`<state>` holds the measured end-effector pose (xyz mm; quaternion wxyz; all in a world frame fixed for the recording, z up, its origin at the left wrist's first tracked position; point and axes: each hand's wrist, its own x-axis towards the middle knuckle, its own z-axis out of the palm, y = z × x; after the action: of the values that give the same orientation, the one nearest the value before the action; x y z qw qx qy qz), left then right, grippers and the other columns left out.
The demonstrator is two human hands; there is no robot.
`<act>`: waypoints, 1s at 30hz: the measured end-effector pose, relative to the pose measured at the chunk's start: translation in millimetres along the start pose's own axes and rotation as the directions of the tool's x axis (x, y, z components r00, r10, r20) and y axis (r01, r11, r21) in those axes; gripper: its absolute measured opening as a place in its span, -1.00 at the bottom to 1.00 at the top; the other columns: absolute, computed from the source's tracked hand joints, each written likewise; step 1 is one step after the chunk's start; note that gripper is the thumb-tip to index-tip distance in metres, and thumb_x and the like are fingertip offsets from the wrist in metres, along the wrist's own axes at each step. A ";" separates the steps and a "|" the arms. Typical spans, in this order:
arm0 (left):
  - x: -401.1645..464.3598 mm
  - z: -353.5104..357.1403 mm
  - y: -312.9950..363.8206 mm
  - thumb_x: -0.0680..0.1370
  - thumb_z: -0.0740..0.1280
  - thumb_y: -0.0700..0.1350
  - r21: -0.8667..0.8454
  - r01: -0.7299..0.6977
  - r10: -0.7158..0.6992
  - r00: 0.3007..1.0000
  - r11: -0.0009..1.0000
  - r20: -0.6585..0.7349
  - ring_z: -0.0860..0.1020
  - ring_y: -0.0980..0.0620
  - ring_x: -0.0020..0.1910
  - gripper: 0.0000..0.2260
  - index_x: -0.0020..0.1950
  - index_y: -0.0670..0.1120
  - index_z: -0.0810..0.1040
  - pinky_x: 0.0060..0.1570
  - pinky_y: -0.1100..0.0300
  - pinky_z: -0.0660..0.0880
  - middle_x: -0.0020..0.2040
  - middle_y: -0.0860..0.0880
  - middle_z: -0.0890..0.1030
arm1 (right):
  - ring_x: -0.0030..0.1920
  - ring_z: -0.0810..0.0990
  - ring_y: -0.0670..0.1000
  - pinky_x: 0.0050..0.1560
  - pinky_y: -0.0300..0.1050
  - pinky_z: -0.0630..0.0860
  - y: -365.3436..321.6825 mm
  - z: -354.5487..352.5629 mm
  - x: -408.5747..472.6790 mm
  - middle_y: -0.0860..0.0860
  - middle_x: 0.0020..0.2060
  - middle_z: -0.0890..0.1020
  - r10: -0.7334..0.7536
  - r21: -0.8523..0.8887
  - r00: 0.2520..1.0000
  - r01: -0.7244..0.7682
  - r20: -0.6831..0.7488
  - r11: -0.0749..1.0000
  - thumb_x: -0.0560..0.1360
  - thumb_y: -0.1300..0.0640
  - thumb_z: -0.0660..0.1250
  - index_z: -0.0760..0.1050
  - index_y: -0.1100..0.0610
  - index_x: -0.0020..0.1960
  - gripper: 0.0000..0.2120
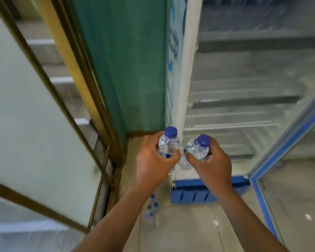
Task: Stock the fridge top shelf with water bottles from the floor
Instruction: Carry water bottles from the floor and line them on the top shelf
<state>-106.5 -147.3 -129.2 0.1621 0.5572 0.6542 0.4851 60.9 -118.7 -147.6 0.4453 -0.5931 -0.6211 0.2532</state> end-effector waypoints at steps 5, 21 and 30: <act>24.7 25.2 90.4 0.37 0.53 0.02 -0.104 -0.099 0.098 0.995 0.990 -0.008 0.50 0.32 -0.04 -0.54 0.24 0.07 0.57 -0.11 0.55 0.39 -0.02 0.18 0.50 | -0.10 0.64 -0.23 -0.07 -0.06 0.61 -29.1 -85.4 46.0 -0.24 -0.11 0.67 -0.041 0.125 0.988 0.060 -0.151 0.990 0.22 -0.06 0.64 0.42 -0.18 0.15 -0.41; 109.9 87.0 283.5 0.37 0.49 0.19 -0.249 -0.286 0.278 0.958 0.926 -0.067 0.66 0.11 -0.21 -0.59 0.17 0.09 0.61 -0.19 0.05 0.64 -0.12 0.10 0.69 | -0.07 0.68 -0.18 -0.05 -0.20 0.64 -80.3 -264.6 175.7 -0.14 -0.04 0.70 -0.182 0.239 0.940 0.256 -0.290 0.937 0.25 -0.06 0.63 0.55 0.01 0.15 -0.47; 201.8 127.6 316.9 0.33 0.49 0.27 -0.235 -0.335 0.323 0.942 0.912 -0.089 0.61 0.09 0.12 -0.29 0.38 -0.03 0.51 0.14 0.07 0.58 0.21 0.06 0.63 | 0.14 0.65 -0.07 0.14 -0.04 0.62 -79.0 -279.1 270.1 -0.06 0.14 0.67 -0.226 0.254 0.927 0.306 -0.300 0.918 0.33 -0.16 0.55 0.52 0.03 0.34 -0.36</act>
<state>104.9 60.5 134.6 0.1304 0.6227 0.4893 0.5965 285.8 68.3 119.8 0.6385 -0.4574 -0.5863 0.1983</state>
